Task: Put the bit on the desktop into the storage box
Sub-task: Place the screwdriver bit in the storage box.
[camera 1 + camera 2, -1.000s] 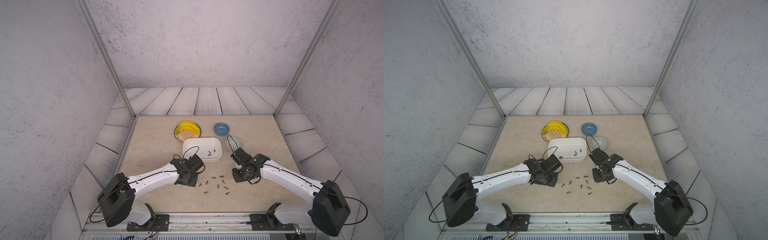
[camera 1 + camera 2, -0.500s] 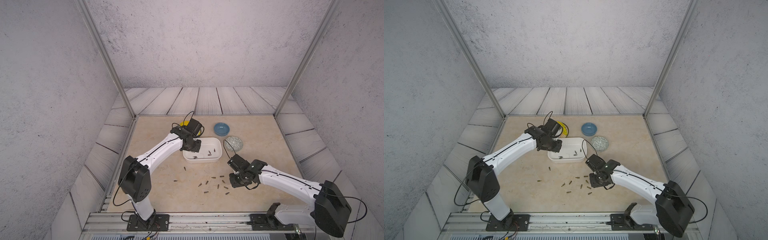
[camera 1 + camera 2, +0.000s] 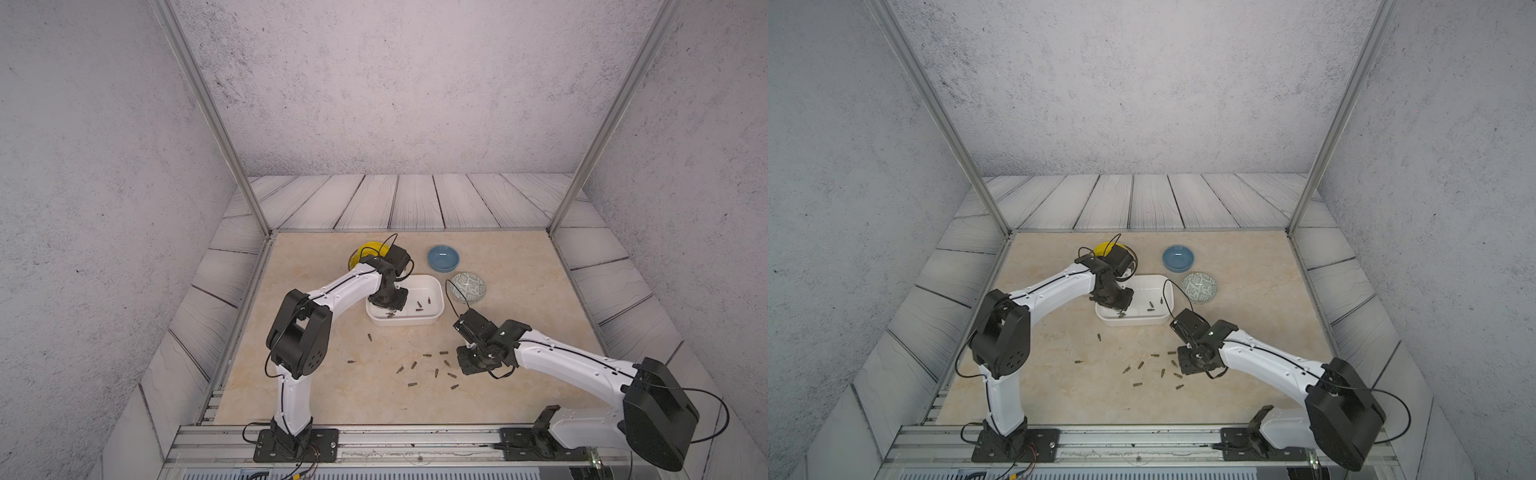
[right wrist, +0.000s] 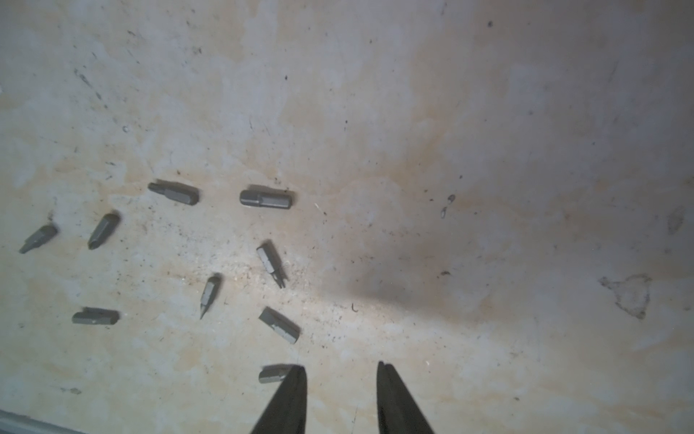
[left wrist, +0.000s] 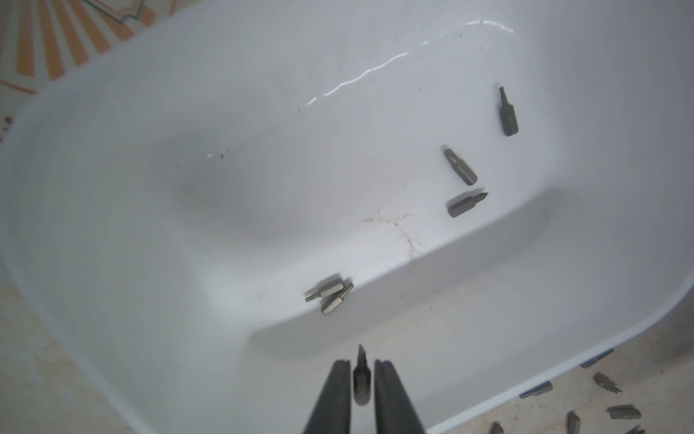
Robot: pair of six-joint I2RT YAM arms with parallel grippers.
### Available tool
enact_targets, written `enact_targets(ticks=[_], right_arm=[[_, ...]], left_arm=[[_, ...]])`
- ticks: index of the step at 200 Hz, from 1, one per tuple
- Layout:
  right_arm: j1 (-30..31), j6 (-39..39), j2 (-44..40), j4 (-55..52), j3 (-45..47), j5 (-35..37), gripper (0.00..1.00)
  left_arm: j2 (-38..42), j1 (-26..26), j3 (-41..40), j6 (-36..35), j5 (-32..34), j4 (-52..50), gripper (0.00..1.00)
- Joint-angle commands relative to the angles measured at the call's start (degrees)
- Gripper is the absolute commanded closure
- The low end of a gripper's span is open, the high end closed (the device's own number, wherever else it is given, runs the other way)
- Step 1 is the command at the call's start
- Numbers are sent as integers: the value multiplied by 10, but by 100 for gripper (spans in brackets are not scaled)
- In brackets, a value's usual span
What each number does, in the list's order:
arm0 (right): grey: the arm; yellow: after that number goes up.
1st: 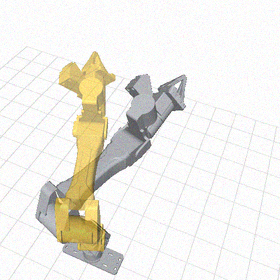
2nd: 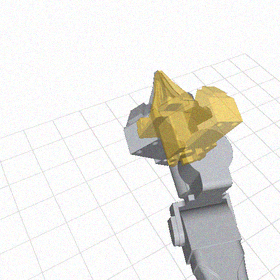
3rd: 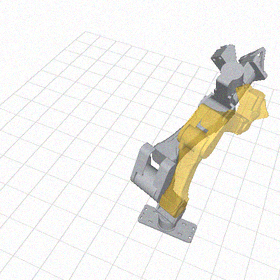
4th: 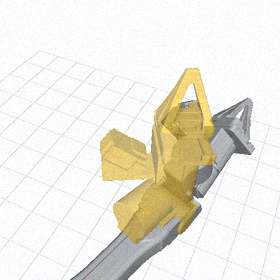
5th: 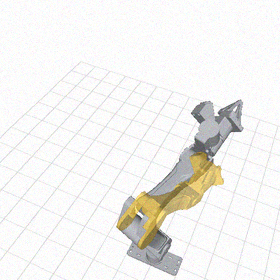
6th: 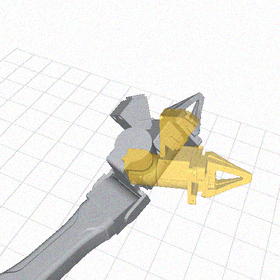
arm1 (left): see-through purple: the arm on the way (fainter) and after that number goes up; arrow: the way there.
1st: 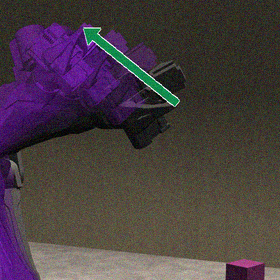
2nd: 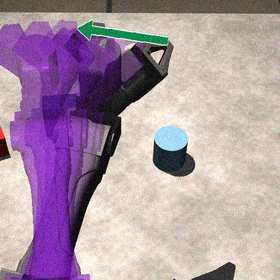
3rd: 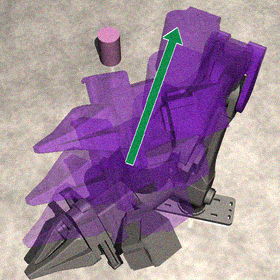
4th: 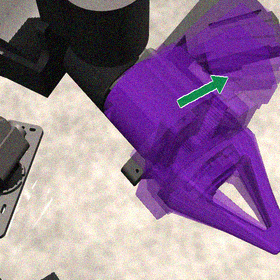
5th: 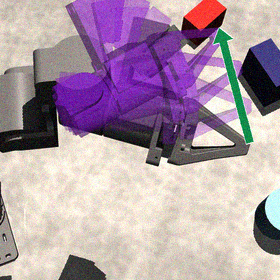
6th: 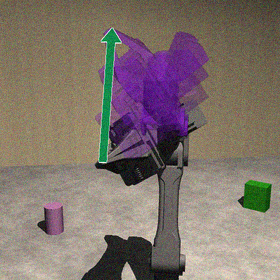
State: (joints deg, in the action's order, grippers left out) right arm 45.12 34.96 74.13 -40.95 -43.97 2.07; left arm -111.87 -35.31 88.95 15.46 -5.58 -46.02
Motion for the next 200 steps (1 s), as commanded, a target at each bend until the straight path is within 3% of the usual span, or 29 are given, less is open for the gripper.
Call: enact_targets(ticks=[1, 35, 84, 101, 115, 200], right_arm=[[10, 9, 4, -6, 1, -2, 64], [20, 0, 4, 1, 14, 13, 64], [20, -42, 66, 22, -6, 44, 64], [19, -55, 101, 40, -11, 53, 64], [19, -65, 124, 52, -18, 54, 63], [19, -102, 186, 68, -78, 52, 58]], left_arm=[[-16, 5, 20, -11, -7, -1, 67], [-12, 7, 24, -11, -8, 0, 50], [64, 8, 8, -3, 10, -6, 37], [100, 9, -2, 0, 26, -15, 19], [128, 11, -11, 1, 38, -26, 11], [284, 45, -158, 19, 59, -16, 5]])
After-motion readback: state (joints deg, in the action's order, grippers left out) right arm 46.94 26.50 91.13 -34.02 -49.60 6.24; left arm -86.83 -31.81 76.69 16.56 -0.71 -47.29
